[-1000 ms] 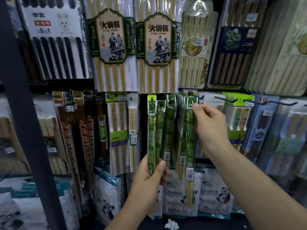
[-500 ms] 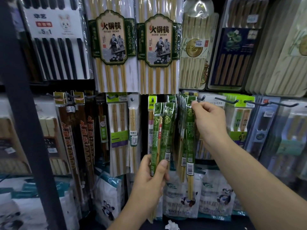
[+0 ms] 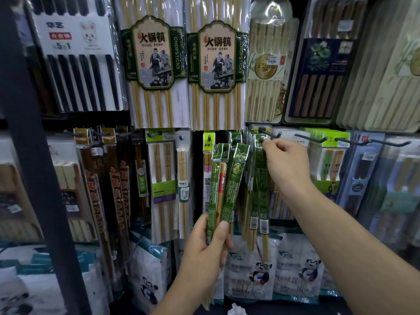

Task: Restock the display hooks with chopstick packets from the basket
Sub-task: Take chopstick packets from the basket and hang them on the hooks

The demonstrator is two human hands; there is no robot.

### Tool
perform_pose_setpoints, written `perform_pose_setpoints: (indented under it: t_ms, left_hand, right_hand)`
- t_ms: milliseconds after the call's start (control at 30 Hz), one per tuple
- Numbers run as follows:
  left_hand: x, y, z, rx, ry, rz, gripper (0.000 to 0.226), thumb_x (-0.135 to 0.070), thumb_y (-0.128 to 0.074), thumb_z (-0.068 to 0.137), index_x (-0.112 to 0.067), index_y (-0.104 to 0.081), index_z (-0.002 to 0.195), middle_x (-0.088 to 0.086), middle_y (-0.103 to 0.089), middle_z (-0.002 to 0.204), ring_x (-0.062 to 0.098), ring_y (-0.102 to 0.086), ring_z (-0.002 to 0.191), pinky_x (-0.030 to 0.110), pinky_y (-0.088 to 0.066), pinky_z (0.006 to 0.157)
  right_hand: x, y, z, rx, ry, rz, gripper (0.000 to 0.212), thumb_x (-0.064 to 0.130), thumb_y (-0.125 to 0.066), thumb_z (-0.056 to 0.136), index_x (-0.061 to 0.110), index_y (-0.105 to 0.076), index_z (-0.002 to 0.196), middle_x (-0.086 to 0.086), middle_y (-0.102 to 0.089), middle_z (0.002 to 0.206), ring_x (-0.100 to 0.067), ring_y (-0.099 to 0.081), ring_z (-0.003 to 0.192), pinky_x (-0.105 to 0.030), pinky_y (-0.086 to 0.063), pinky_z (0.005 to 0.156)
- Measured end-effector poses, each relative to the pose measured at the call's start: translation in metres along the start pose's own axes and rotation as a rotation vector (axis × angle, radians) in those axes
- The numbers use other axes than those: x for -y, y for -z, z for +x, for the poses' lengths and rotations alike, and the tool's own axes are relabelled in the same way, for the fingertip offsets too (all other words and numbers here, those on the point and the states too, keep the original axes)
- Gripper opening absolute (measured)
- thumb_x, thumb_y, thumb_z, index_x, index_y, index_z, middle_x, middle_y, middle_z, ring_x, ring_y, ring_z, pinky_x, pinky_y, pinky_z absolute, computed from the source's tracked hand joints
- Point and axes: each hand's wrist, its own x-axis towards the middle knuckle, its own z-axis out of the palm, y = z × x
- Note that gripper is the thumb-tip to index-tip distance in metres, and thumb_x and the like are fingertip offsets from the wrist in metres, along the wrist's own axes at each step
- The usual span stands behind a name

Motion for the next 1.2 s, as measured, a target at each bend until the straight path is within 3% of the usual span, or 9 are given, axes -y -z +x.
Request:
perform_pose_setpoints:
  t_ms: [200,367,467,567,767,900,1000,1100,1200]
  left_hand:
    - [-0.002,-0.001,-0.003,-0.024,0.008,-0.003,0.017,-0.037,-0.057,0.097,-0.038,-0.063,0.081,-0.002,-0.063,0.071,0.011,-0.045,0.050,0.022,-0.039,0.046]
    - [-0.001,0.001,-0.002,-0.019,0.027,0.019,0.009,-0.030,-0.057,0.101,-0.023,-0.062,0.102,0.001,-0.070,0.075,0.012,-0.055,0.054,0.024,-0.044,0.046]
    - [-0.003,-0.002,-0.002,-0.017,0.010,0.013,0.009,-0.031,-0.057,0.099,-0.034,-0.064,0.094,0.007,-0.075,0.088,0.015,-0.060,0.060,0.027,-0.048,0.049]
    - [-0.002,-0.004,-0.002,-0.014,0.017,-0.009,0.006,-0.034,-0.059,0.097,-0.036,-0.065,0.096,0.009,-0.076,0.096,0.020,-0.066,0.066,0.029,-0.053,0.052]
    - [0.004,-0.001,0.001,-0.079,0.023,0.002,0.019,-0.043,-0.062,0.087,-0.036,-0.072,0.102,-0.006,-0.077,0.105,0.013,-0.073,0.101,0.035,-0.060,0.086]
    - [0.003,0.001,0.002,-0.134,-0.002,0.050,0.011,-0.034,-0.061,0.096,-0.037,-0.071,0.093,-0.015,-0.073,0.084,0.000,-0.068,0.080,0.018,-0.055,0.074]
    - [0.001,0.001,0.002,-0.109,0.004,0.055,0.021,-0.029,-0.059,0.099,-0.043,-0.069,0.088,-0.014,-0.064,0.070,0.005,-0.060,0.068,0.023,-0.053,0.067]
    - [0.000,0.001,0.001,-0.091,0.026,0.041,0.025,-0.024,-0.059,0.101,-0.041,-0.069,0.086,-0.010,-0.060,0.066,0.008,-0.056,0.063,0.025,-0.050,0.061]
    - [-0.001,0.000,0.001,-0.086,0.039,0.038,0.026,-0.023,-0.059,0.102,-0.041,-0.069,0.085,-0.009,-0.061,0.065,0.008,-0.056,0.061,0.024,-0.050,0.058]
  right_hand:
    - [-0.006,0.002,-0.005,-0.057,-0.005,-0.061,0.035,0.032,-0.064,0.095,0.018,-0.057,0.064,0.013,-0.048,0.050,-0.007,-0.045,0.052,-0.026,-0.046,0.060]
    - [-0.005,-0.001,-0.025,-0.073,0.008,0.006,0.027,0.039,-0.062,0.098,0.017,-0.063,0.082,0.009,-0.056,0.068,0.003,-0.048,0.054,-0.023,-0.041,0.060]
    - [0.000,-0.005,-0.039,0.047,0.019,0.132,0.034,0.038,-0.058,0.101,0.012,-0.068,0.083,0.003,-0.057,0.067,-0.002,-0.049,0.057,-0.015,-0.044,0.055]
    - [0.002,-0.008,-0.045,0.099,0.061,0.138,0.019,0.029,-0.066,0.097,0.022,-0.072,0.080,0.011,-0.061,0.062,-0.001,-0.056,0.061,-0.010,-0.046,0.058]
    - [0.009,-0.004,-0.029,0.021,-0.071,0.244,0.021,0.028,-0.062,0.100,0.021,-0.070,0.081,0.010,-0.057,0.064,-0.005,-0.054,0.062,-0.017,-0.046,0.056]
    - [0.009,-0.002,-0.015,-0.032,-0.087,0.218,0.033,0.027,-0.060,0.101,-0.001,-0.063,0.086,-0.007,-0.046,0.067,-0.012,-0.042,0.058,-0.012,-0.040,0.048]
    - [0.006,-0.001,-0.012,-0.041,-0.061,0.196,0.036,0.024,-0.059,0.101,-0.010,-0.060,0.090,-0.008,-0.044,0.073,-0.012,-0.039,0.059,-0.005,-0.040,0.050]
    - [0.006,-0.001,-0.011,-0.057,-0.063,0.178,0.035,0.021,-0.059,0.100,-0.010,-0.057,0.083,-0.008,-0.042,0.070,-0.012,-0.038,0.059,-0.002,-0.042,0.055]
    - [0.005,-0.002,-0.012,-0.071,-0.061,0.136,0.035,0.023,-0.060,0.099,0.008,-0.054,0.069,-0.003,-0.036,0.058,-0.013,-0.035,0.056,-0.006,-0.043,0.054]
